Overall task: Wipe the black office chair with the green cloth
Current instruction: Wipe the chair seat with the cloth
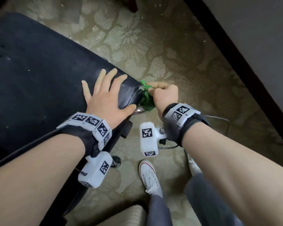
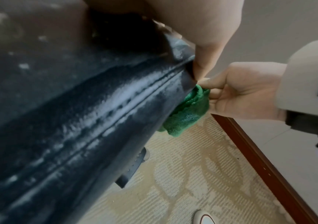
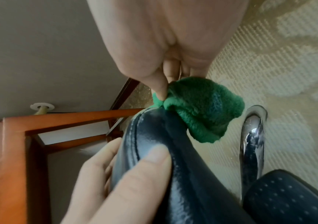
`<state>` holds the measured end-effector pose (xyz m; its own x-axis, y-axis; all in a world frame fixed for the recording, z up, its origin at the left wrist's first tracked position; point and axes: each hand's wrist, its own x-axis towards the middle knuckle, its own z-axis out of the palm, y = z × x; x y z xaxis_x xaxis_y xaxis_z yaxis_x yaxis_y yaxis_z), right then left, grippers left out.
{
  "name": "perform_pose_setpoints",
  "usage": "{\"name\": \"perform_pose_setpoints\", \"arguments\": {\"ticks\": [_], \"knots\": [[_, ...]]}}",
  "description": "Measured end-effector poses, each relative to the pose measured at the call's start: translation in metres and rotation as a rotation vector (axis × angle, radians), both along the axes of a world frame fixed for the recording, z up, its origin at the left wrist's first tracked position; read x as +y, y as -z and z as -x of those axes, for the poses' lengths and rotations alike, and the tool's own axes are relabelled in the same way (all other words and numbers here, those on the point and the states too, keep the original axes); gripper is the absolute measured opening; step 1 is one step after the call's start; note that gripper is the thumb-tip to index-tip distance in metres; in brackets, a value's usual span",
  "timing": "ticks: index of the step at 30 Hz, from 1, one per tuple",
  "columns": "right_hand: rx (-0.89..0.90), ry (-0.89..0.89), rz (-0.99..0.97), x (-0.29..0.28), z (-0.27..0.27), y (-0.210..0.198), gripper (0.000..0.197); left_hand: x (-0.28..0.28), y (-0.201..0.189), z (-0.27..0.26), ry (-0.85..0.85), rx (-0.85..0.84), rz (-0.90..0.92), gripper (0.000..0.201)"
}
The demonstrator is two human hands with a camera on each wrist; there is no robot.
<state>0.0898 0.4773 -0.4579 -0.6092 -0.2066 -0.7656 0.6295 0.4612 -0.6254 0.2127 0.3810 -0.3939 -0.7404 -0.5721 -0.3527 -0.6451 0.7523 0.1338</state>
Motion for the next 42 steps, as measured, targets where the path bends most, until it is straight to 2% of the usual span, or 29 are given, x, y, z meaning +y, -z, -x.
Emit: {"name": "perform_pose_setpoints", "arguments": {"ticks": [7,13,19,23,26,28,32,36,42], "knots": [[0.170,-0.097,0.019,0.005,0.000,-0.033,0.017,0.002,0.000,0.002,-0.012,0.000,0.009,0.084],[0.314,-0.218,0.016,0.006,-0.006,-0.041,0.019,0.004,0.003,0.001,-0.016,0.022,0.020,0.084],[0.125,-0.122,-0.121,-0.009,0.008,-0.019,0.021,0.004,0.003,0.000,-0.004,0.029,0.021,0.082],[0.020,-0.151,-0.203,-0.015,0.014,-0.009,0.008,0.005,0.006,-0.001,-0.008,0.035,0.016,0.081],[-0.003,-0.129,-0.210,-0.016,0.012,-0.013,0.015,0.005,0.006,-0.001,-0.013,0.038,0.019,0.081],[0.053,-0.102,-0.210,-0.014,0.008,-0.018,0.010,0.005,0.007,-0.001,-0.013,0.035,0.026,0.081],[0.192,-0.110,-0.131,-0.001,-0.005,-0.031,0.018,0.006,0.007,0.000,-0.010,0.019,0.026,0.080],[0.421,-0.207,0.008,0.012,-0.021,-0.045,0.018,0.004,0.006,0.001,-0.015,0.025,0.027,0.081],[0.699,-0.390,0.110,0.024,-0.036,-0.047,0.013,0.005,0.007,0.001,-0.023,0.033,0.020,0.081]]}}
